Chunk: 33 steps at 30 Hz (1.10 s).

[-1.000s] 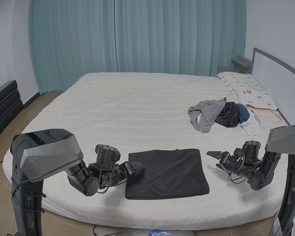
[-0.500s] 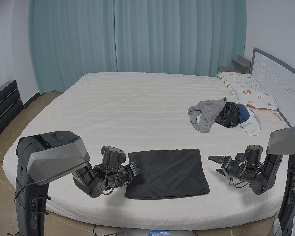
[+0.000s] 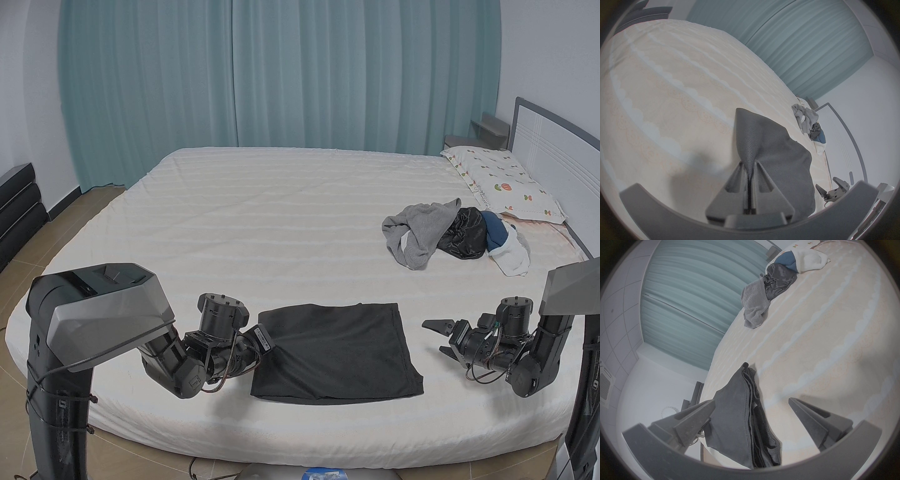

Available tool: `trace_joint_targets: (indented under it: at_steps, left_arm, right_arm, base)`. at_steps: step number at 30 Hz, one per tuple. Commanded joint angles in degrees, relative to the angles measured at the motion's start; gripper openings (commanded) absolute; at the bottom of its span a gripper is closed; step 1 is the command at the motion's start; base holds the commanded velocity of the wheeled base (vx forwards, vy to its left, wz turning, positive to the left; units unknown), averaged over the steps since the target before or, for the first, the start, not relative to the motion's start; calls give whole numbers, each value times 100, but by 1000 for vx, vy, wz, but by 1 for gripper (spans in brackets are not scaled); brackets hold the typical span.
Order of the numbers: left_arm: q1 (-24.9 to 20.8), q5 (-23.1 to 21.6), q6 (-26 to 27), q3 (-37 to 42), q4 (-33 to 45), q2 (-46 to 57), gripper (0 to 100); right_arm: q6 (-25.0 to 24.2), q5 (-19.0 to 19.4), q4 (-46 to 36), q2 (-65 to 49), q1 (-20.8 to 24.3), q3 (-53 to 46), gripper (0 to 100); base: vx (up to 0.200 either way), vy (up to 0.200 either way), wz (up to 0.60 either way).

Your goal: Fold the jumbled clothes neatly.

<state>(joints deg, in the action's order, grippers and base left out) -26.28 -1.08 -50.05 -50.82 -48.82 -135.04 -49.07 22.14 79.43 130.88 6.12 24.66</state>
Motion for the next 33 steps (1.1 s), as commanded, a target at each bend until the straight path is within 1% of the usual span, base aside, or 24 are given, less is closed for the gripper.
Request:
trace_joint_targets:
  at_steps: [1, 6, 8, 9, 10, 12, 33]
  left_arm:
    - [18, 3, -4, 46, -4, 21, 0]
    - [18, 3, -22, 55, -4, 39, 0]
    - [18, 3, -224, 29, -4, 47, 0]
    - [18, 3, -233, 29, -4, 47, 0]
    - [27, 12, -382, -15, 4, 47, 0]
    - [36, 29, -444, -24, 4, 56, 0]
    - [290, 29, -479, 380, 22, 425, 0]
  right_arm:
    - [2, 1, 2, 69, -6, 4, 100]
    - [2, 1, 2, 78, -14, 4, 100]
    - [2, 1, 2, 78, -23, 4, 100]
    - [2, 1, 2, 78, -23, 4, 100]
    - [2, 1, 2, 105, -14, 4, 100]
    - [2, 1, 11, 113, -6, 4, 100]
    - [-6, -8, 11, 96, -14, 4, 100]
  base:
    - [0, 0, 0]
    - [0, 0, 0]
    - [0, 0, 0]
    - [0, 0, 0]
    - [0, 0, 0]
    - [0, 0, 0]
    - [0, 200, 0]
